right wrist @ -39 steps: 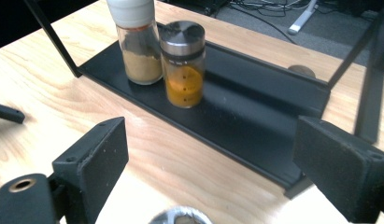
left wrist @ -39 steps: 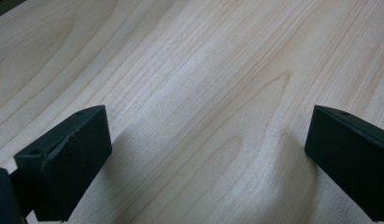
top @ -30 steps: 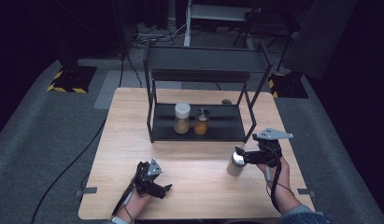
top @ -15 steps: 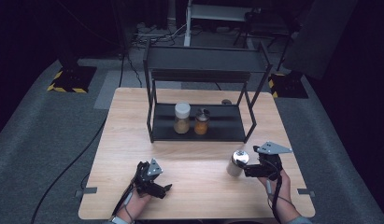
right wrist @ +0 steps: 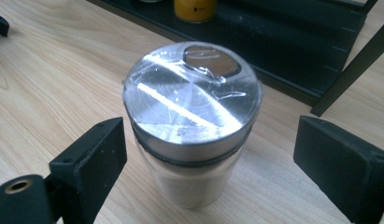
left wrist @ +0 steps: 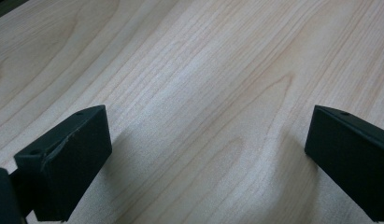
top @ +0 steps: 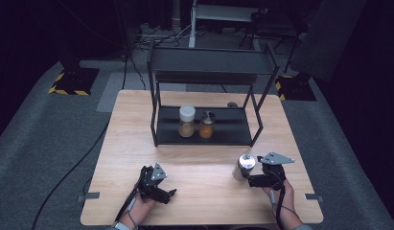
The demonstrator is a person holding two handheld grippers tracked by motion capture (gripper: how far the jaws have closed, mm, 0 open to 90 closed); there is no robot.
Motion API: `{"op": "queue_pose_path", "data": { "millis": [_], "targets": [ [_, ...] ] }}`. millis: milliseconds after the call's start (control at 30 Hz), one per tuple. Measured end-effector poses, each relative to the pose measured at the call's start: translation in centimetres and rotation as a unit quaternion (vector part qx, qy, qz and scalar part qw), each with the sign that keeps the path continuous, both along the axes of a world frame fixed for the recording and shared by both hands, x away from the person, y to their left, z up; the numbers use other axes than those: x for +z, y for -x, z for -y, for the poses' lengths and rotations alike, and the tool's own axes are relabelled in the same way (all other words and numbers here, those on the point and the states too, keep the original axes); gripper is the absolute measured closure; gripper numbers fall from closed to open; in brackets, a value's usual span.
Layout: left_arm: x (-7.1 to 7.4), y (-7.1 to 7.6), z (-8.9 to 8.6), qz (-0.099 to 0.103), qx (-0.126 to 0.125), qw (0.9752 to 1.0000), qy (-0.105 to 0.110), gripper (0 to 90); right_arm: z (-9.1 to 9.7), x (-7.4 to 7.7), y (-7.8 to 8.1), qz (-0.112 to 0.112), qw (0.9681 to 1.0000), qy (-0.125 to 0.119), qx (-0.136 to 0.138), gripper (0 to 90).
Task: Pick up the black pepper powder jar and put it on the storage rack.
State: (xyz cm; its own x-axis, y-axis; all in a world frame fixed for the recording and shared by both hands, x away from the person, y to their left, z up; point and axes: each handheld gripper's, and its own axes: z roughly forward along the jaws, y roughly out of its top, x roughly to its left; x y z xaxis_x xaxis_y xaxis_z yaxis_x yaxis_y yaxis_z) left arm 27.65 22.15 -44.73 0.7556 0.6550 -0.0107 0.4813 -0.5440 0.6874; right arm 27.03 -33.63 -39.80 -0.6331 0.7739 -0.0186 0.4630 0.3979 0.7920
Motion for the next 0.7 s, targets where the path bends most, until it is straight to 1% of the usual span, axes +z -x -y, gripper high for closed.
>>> {"op": "queue_pose_path", "data": {
  "millis": [67, 133, 267, 433, 567, 700],
  "targets": [
    [0.0, 0.0, 0.0, 0.0, 0.0, 1.0, 0.0, 0.1, -0.1, -0.3, -0.1, 0.001, 1.0, 0.004, 0.001, 10.4],
    [0.0, 0.0, 0.0, 0.0, 0.0, 1.0, 0.0, 0.1, -0.1, -0.6, -0.2, 0.0, 1.0, 0.003, 0.005, 11.4],
    [0.0, 0.0, 0.0, 0.0, 0.0, 1.0, 0.0, 0.1, -0.3, -1.2, -0.5, -0.002, 1.0, 0.003, 0.009, 15.8],
    [0.0, 0.0, 0.0, 0.0, 0.0, 1.0, 0.0, 0.1, -0.5, -1.6, -1.2, -0.009, 0.9998, 0.001, 0.019, 22.1],
    [0.0, 0.0, 0.0, 0.0, 0.0, 1.0, 0.0, 0.1, -0.6, -1.9, -1.6, -0.014, 0.9994, 0.003, 0.03, 29.9],
    [0.0, 0.0, 0.0, 0.0, 0.0, 1.0, 0.0, 0.1, -0.5, -1.8, -1.7, -0.013, 0.9993, 0.005, 0.034, 30.2]
  ]
}}
